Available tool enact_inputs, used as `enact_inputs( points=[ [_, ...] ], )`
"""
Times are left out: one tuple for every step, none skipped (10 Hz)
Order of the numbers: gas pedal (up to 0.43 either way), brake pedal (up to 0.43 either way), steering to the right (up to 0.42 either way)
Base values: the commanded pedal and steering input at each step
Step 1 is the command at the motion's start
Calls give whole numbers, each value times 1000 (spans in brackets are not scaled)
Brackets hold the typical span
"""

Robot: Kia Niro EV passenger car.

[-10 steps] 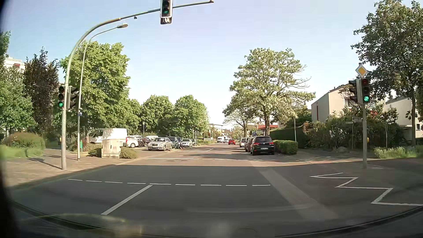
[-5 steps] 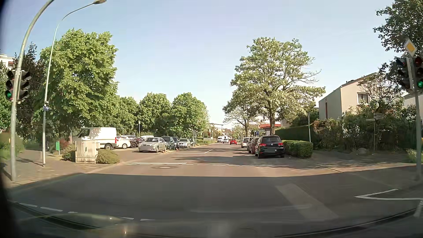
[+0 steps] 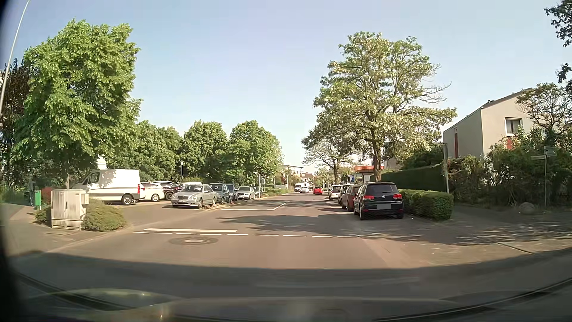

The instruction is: Follow the waypoints while adhering to traffic rules and regulations

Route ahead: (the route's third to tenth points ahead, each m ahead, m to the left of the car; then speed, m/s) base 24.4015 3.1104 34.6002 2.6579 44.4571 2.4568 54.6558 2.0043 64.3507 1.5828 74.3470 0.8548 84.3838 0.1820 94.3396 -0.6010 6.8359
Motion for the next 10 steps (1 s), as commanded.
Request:
enact_inputs(
  points=[
    [39,30,-2],
    [39,30,-2],
    [39,30,-2],
    [39,30,-2],
    [39,30,-2],
    [39,24,-1],
    [39,30,-1],
    [39,30,-1],
    [39,30,0],
    [39,30,3]
  ],
)
